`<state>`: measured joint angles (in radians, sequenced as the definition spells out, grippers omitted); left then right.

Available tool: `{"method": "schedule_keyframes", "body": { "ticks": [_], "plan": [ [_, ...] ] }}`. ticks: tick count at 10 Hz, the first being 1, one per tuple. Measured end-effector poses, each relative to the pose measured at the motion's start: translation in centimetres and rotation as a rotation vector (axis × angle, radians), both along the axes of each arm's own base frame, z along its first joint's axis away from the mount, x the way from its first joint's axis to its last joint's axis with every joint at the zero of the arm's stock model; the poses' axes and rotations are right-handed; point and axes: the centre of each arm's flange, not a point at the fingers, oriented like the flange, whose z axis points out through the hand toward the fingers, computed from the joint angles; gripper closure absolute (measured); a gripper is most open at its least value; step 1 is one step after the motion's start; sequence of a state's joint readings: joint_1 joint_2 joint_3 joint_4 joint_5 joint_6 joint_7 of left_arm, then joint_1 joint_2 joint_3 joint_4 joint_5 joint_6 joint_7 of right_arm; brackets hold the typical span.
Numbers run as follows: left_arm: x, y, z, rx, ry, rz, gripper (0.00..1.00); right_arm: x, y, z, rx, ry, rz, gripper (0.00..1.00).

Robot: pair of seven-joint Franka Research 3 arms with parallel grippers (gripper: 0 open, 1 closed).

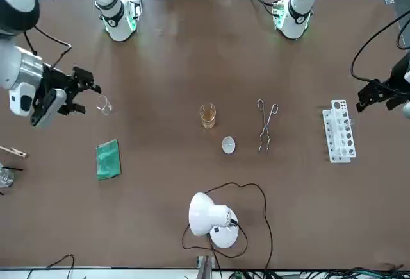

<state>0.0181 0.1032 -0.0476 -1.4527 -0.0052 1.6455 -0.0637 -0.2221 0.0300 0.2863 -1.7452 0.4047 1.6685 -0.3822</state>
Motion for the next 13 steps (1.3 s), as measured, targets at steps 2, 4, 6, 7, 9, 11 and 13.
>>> {"method": "schedule_keyframes", "body": {
  "ticks": [2, 4, 6, 7, 9, 11, 13],
  "plan": [
    [0.0, 0.1, 0.0, 0.0, 0.0, 0.001, 0.0, -0.7, 2.9, 3.5, -0.129, 0.066, -0.153, 0.0],
    [0.0, 0.0, 0.1, 0.0, -0.001, 0.001, 0.0, -1.0, 3.5, 7.7, -0.221, 0.033, -0.221, 0.0],
    [0.0, 0.0, 0.1, 0.0, -0.002, 0.0, 0.0, -0.6, 0.8, 9.6, -0.292, -0.013, -0.264, 0.0],
    [0.0, 0.0, 0.1, 0.0, -0.002, 0.001, 0.0, -0.3, -1.4, 9.8, -0.333, -0.026, -0.299, 0.0],
    [0.0, 0.0, 0.1, 0.0, -0.002, 0.0, 0.0, 0.2, -7.1, 10.0, -0.38, -0.043, -0.323, 0.0],
    [0.0, -0.1, 0.1, 0.0, -0.002, -0.001, 0.0, 0.0, -11.6, 10.0, -0.385, -0.048, -0.323, 0.0],
    [0.0, 0.0, 0.1, 0.0, -0.002, 0.0, 0.0, 0.0, -12.1, 9.9, -0.386, -0.045, -0.328, 0.0]
  ]
}}
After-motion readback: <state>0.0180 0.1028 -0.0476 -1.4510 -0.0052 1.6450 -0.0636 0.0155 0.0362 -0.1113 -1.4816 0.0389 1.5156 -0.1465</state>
